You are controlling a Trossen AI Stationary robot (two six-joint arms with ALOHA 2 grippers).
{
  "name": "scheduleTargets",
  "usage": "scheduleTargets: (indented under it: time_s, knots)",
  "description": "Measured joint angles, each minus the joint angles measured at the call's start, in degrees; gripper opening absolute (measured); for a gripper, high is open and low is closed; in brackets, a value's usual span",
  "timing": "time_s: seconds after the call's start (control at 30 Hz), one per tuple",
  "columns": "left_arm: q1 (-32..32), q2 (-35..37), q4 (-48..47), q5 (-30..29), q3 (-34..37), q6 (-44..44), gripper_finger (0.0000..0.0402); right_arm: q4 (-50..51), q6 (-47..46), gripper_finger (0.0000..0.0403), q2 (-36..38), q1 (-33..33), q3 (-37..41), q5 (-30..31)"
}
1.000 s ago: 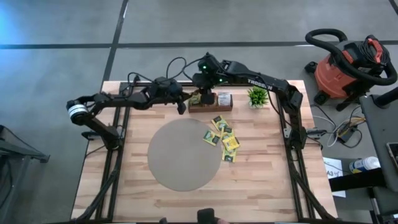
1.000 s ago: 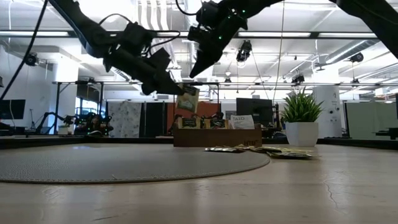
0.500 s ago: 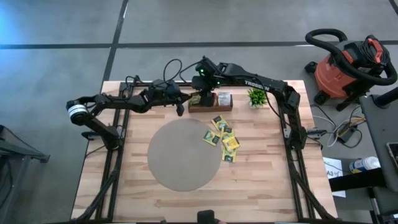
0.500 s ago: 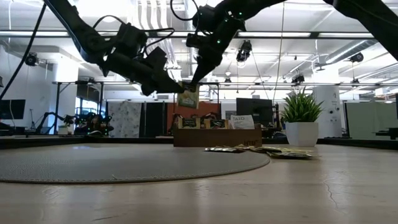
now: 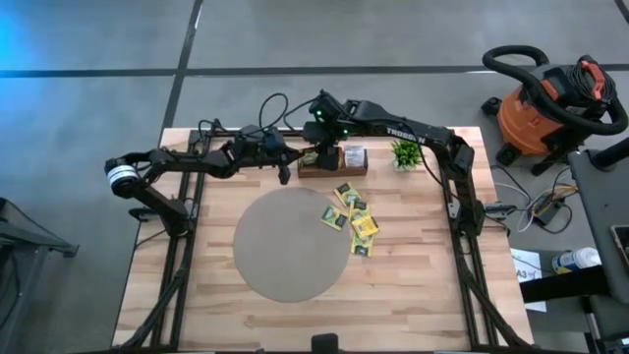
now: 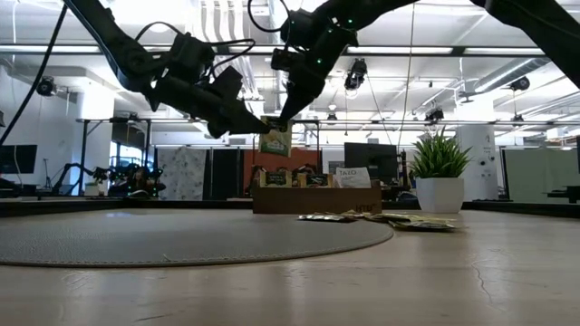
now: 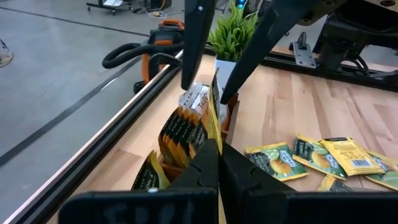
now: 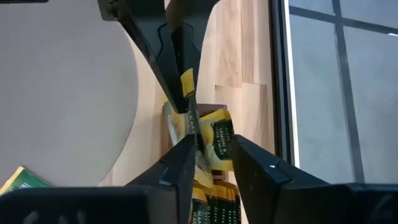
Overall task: Pick & Place Tea
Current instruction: Put the yellow tea sachet into the left compartment of the wooden organizer
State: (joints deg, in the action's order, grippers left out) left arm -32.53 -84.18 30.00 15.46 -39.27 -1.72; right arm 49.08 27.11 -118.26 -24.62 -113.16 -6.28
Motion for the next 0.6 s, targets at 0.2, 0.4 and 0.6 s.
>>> scheduleTargets:
  time_s: [0.2,0.4,0.6]
  knots:
    - [0.0,0.0,0.0,0.0,0.0,-1.3,0.0,0.0,-0.1,0.0057,0.0,0.0,0.1,-0.2]
    - [0.0,0.0,0.0,-0.1,0.0,-1.3,0.0,0.0,-0.1,0.0017,0.0,0.0,0.1,-0.2]
    - [0.0,0.0,0.0,-0.1,0.0,-1.3,0.0,0.0,-0.7,0.0008,0.0,0.0,0.1,-2.1]
